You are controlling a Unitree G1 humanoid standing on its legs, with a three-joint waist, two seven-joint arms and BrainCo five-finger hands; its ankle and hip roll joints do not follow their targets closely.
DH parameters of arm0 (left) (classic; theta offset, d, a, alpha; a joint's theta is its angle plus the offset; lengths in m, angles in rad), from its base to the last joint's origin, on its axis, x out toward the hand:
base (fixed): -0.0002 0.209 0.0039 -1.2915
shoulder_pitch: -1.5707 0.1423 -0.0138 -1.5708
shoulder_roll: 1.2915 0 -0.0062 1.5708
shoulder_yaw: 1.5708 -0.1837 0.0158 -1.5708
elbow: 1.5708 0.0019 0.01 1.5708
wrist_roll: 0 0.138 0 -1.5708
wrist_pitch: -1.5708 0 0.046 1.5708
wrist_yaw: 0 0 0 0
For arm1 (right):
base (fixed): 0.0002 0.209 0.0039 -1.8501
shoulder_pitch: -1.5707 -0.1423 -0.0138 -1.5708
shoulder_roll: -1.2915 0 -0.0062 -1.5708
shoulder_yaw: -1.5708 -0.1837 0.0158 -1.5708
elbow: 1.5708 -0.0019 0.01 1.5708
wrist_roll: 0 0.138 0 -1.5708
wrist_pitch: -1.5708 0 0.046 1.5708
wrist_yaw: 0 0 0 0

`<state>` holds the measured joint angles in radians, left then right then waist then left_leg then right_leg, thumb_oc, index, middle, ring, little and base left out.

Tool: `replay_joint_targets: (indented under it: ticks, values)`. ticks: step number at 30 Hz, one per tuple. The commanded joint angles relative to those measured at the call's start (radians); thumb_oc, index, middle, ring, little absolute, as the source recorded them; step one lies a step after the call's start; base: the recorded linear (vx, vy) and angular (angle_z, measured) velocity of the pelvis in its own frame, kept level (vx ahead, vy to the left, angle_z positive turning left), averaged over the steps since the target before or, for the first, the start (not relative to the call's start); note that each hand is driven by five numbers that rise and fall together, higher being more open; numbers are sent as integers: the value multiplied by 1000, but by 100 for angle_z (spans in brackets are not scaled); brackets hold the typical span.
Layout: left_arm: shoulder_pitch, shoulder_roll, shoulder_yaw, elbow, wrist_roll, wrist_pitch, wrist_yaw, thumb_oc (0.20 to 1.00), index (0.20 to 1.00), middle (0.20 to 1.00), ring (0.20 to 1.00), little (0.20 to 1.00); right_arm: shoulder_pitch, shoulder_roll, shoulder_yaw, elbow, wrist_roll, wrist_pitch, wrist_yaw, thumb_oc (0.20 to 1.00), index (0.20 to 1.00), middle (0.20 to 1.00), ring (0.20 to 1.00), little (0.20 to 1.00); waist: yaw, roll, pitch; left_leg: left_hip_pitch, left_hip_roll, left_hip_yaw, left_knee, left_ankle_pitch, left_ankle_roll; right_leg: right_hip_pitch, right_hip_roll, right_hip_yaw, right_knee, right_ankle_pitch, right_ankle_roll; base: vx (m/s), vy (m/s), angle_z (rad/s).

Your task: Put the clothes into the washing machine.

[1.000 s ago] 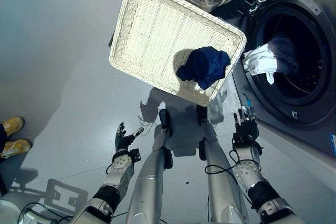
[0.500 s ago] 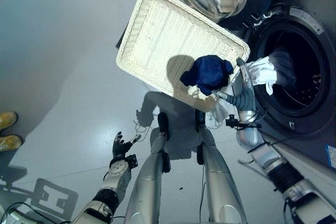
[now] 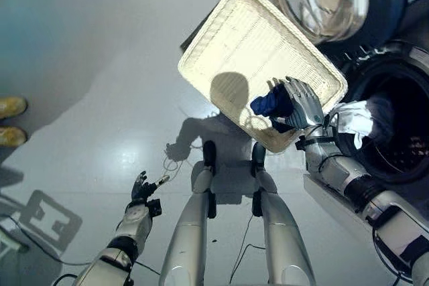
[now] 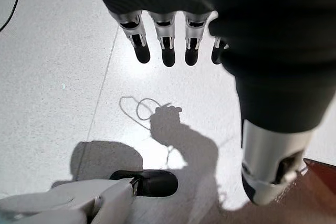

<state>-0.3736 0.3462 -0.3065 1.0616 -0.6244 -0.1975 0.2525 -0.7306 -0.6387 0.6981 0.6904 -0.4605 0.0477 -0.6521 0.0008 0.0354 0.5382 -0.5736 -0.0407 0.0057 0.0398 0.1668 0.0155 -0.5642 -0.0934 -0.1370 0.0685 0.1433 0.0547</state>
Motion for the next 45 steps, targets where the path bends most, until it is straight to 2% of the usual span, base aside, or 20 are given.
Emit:
replay_joint_targets:
  ticks: [1,3,4,8,16,19,21,26,27,28,30,38,45]
  values:
    - [-2,20,-8,4,-20,16,0,1000,1000,1000,1000,1000,-16,-38,-16,34,24,104,77,1000,1000,1000,1000,1000,38,15,-18,0,-32,37,29,-85,-28,-49,25,-50,127,-109,43,9,-38,8]
    - [-6,22,-11,3,-19,19,0,1000,1000,1000,1000,1000,-25,-35,-14,55,32,113,93,1000,1000,1000,1000,1000,41,15,-18,-2,-32,35,28,-83,-28,-50,25,-54,128,-109,42,14,-74,20]
    - [-16,23,-25,-13,-10,30,10,1000,1000,1000,1000,1000,-56,-10,-16,162,48,154,147,1000,1000,1000,1000,1000,58,19,-18,-14,-28,29,22,-74,-30,-57,23,-70,131,-110,40,22,-126,23]
    - [-26,28,-42,-36,2,45,14,1000,1000,1000,1000,1000,-86,3,-23,262,56,186,191,1000,1000,1000,1000,1000,75,26,-18,-33,-26,23,19,-65,-31,-73,20,-86,139,-108,37,21,-88,11]
    - [-38,8,-72,-74,27,43,24,1000,1000,1000,1000,1000,-131,34,-57,417,38,229,159,1000,1000,1000,1000,1000,95,56,-18,-70,-30,11,24,-54,-29,-111,13,-96,157,-105,33,19,-34,7]
    - [-35,-2,-84,-94,33,36,32,1000,1000,1000,1000,1000,-141,36,-60,438,16,266,205,1000,1000,1000,1000,1000,99,69,-18,-81,-32,9,23,-50,-29,-123,10,-98,161,-104,32,3,-4,1]
    - [-44,-8,-93,-112,36,35,33,1000,1000,1000,1000,1000,-152,48,-45,479,-45,300,316,1000,1000,1000,1000,1000,103,85,-18,-95,-34,8,18,-43,-29,-139,7,-97,161,-101,31,7,-6,2]
    - [-52,-7,-102,-121,38,39,31,1000,1000,1000,1000,1000,-160,55,-24,502,-87,299,402,1000,1000,1000,1000,1000,106,93,-18,-98,-36,5,13,-38,-29,-144,5,-95,155,-97,30,5,-6,2]
    - [-60,-5,-108,-137,36,48,34,1000,1000,1000,1000,1000,-168,64,3,506,-153,286,475,840,840,840,840,840,107,96,-18,-105,-37,1,11,-33,-31,-151,5,-91,149,-92,29,16,-24,4]
    - [-61,-5,-109,-138,36,48,35,1000,1000,1000,1000,1000,-168,65,4,506,-157,284,478,743,743,743,743,743,107,96,-18,-105,-37,1,10,-33,-31,-151,5,-91,149,-92,29,0,0,0]
    - [-66,-4,-110,-140,33,51,31,1000,1000,1000,1000,1000,-173,69,15,504,-175,267,500,200,200,200,200,200,106,98,-18,-109,-38,-1,11,-29,-32,-154,7,-87,148,-90,27,0,0,0]
    - [-82,-15,-116,-145,18,53,37,1000,1000,1000,1000,1000,-176,77,17,489,-184,259,456,200,200,200,200,200,94,99,-18,-119,-39,-9,6,-19,-33,-168,21,-61,147,-85,22,0,0,0]
    - [-99,-11,-110,-137,10,57,32,1000,1000,1000,1000,1000,-193,58,7,495,-224,299,384,200,200,200,200,200,83,95,-18,-131,-41,-20,8,-13,-28,-184,39,-33,151,-79,16,14,-25,6]
